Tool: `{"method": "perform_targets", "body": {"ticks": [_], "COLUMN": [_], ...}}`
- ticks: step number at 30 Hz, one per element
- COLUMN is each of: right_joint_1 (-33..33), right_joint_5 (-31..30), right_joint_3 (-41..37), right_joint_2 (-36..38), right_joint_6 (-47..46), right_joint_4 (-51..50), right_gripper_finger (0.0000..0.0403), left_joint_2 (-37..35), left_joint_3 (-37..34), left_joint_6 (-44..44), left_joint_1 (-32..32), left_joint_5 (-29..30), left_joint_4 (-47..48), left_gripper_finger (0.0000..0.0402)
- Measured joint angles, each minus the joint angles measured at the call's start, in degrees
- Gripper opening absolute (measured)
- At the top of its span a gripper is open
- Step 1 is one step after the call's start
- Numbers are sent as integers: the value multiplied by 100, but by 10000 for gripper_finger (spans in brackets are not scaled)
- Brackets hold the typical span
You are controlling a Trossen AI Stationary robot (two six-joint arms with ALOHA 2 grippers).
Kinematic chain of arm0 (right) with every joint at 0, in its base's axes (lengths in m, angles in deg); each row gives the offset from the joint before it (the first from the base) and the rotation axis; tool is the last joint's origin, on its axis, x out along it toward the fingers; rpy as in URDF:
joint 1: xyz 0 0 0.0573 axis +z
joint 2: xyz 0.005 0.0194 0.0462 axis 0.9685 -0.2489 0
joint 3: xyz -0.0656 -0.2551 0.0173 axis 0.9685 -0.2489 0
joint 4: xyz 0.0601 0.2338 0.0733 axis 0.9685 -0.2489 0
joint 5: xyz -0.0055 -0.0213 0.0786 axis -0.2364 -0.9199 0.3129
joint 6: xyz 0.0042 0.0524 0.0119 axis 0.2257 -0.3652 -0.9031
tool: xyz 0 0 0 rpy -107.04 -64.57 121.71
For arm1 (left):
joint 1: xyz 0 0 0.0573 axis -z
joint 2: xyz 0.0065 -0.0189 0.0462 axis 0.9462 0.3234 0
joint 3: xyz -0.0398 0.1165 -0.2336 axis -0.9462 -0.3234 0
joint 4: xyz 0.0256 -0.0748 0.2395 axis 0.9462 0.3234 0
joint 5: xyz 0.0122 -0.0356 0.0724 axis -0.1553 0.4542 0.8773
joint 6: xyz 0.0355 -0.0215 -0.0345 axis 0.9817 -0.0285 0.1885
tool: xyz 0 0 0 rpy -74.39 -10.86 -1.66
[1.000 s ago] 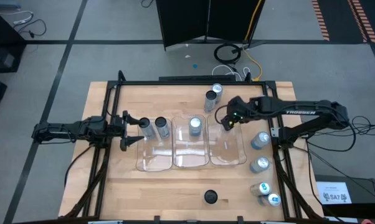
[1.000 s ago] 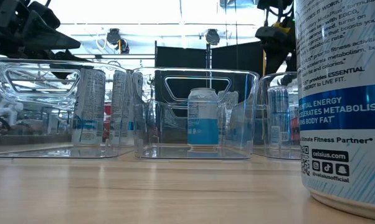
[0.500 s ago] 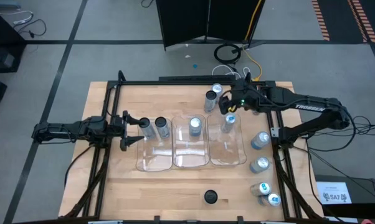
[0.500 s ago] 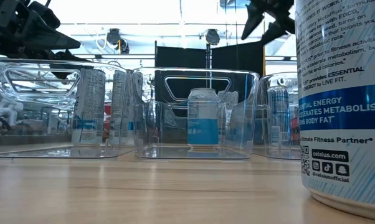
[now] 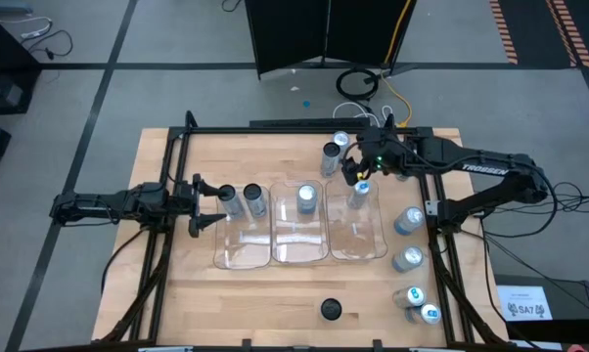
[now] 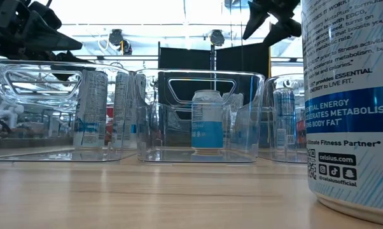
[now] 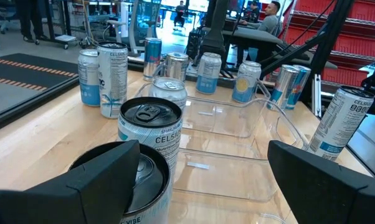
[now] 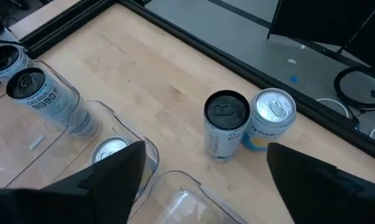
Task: Sort soda cans
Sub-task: Move the top white soda can to the top middle of the table
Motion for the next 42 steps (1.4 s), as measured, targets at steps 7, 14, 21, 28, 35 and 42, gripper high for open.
{"method": "perform_targets", "body": {"ticks": [7, 14, 21, 28, 35, 42], "right_joint_1": [-1, -8, -234, -693, -1144, -1298], "right_joint_5": [-18, -53, 10, 285, 581, 679], "right_joint_3": [0, -2, -2, -7, -7, -7], "right_joint_2": [-1, -22, -457, -1277, -1768, -1950], "right_joint_6": [100, -105, -199, 0, 105, 227], "right_joint_4": [-57, 33, 52, 341, 755, 864], "right_gripper_finger": [395, 393, 393, 393, 393, 393], "left_joint_2": [0, 0, 0, 0, 0, 0], "left_joint_3": [0, 0, 0, 0, 0, -1], "left_joint_6": [-2, 0, -1, -2, 0, 0], "left_joint_1": [1, -1, -1, -1, -1, -1], "left_joint_5": [0, -1, -1, 0, 0, -2], "left_joint_4": [0, 1, 2, 2, 2, 0], "left_gripper_finger": [363, 363, 363, 363, 363, 363]}}
